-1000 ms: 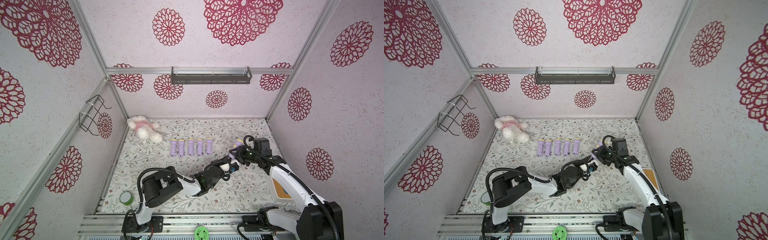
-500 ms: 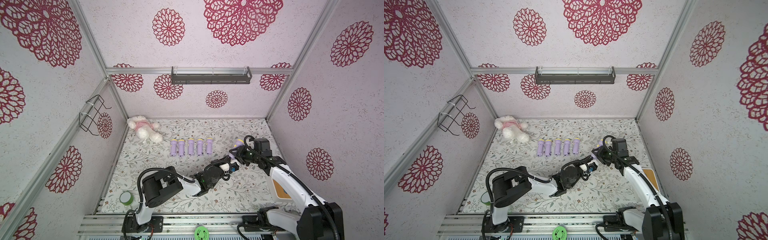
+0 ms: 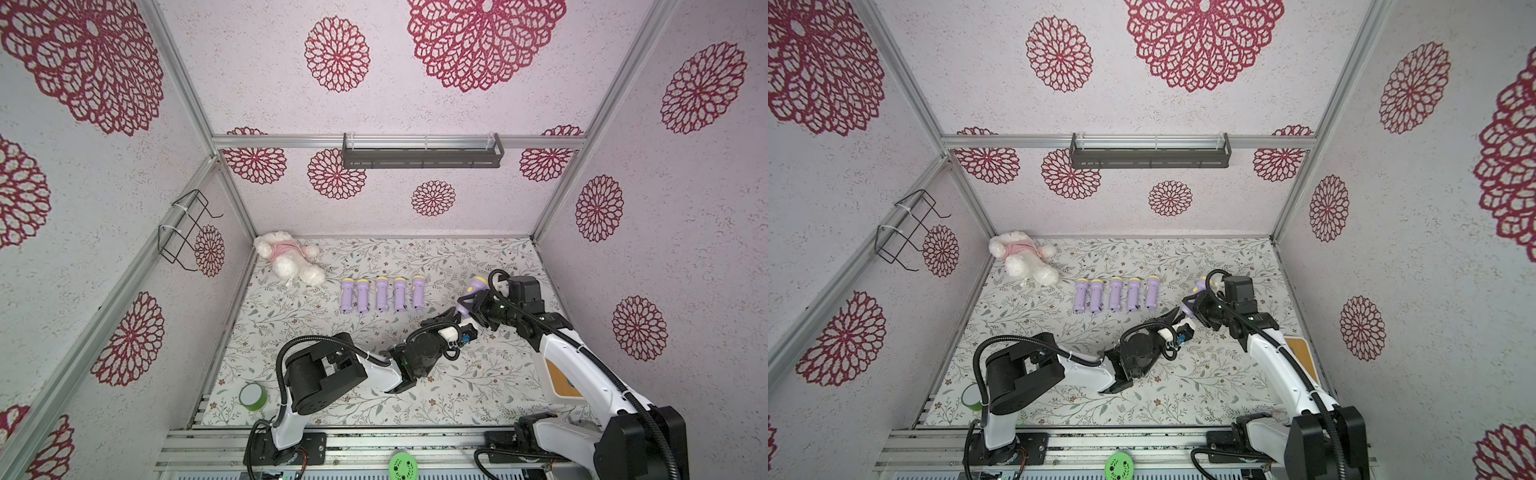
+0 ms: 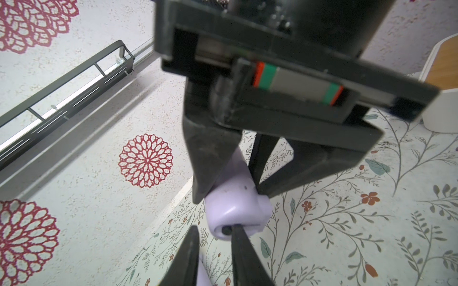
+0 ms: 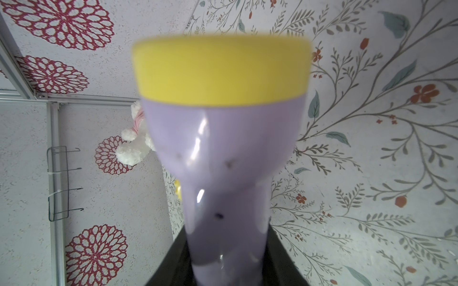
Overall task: Close the plug at the bottom of the flashlight
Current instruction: Close the plug of the flashlight, then place the flashlight at the center of the board.
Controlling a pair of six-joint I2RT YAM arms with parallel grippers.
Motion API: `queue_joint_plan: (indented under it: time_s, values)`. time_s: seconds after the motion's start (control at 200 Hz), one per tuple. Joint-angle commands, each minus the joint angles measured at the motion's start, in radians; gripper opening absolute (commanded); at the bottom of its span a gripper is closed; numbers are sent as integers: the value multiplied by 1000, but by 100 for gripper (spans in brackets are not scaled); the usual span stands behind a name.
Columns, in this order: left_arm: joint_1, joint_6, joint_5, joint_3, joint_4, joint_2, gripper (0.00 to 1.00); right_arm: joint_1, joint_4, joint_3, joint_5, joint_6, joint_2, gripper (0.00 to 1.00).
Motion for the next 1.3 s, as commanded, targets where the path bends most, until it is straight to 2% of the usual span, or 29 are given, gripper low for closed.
queue_joint_plan:
  time_s: [0.0, 0.21, 0.47, 0.706, 0.981, 1.111, 1.291]
  values:
    - [25, 29, -48, 1, 104, 9, 29, 20, -88, 18, -87, -15, -20, 0]
    - [33, 47, -48, -25, 122, -24, 39, -7, -143, 72, -58, -68, -1, 0]
    - [50, 42, -69, -99, 131, -120, 60, -32, -153, 99, -22, -102, 25, 0]
    - [52, -29, -59, -139, 12, -219, 78, -32, -143, 144, 56, -136, 66, 0]
    - [107, -289, 5, -120, -383, -456, 100, -32, -145, 179, 128, -186, 102, 0]
    - [182, -465, 87, -68, -643, -571, 97, -33, -141, 183, 139, -199, 103, 0]
    - [274, -617, 124, -29, -862, -683, 97, -31, -160, 198, 196, -238, 103, 0]
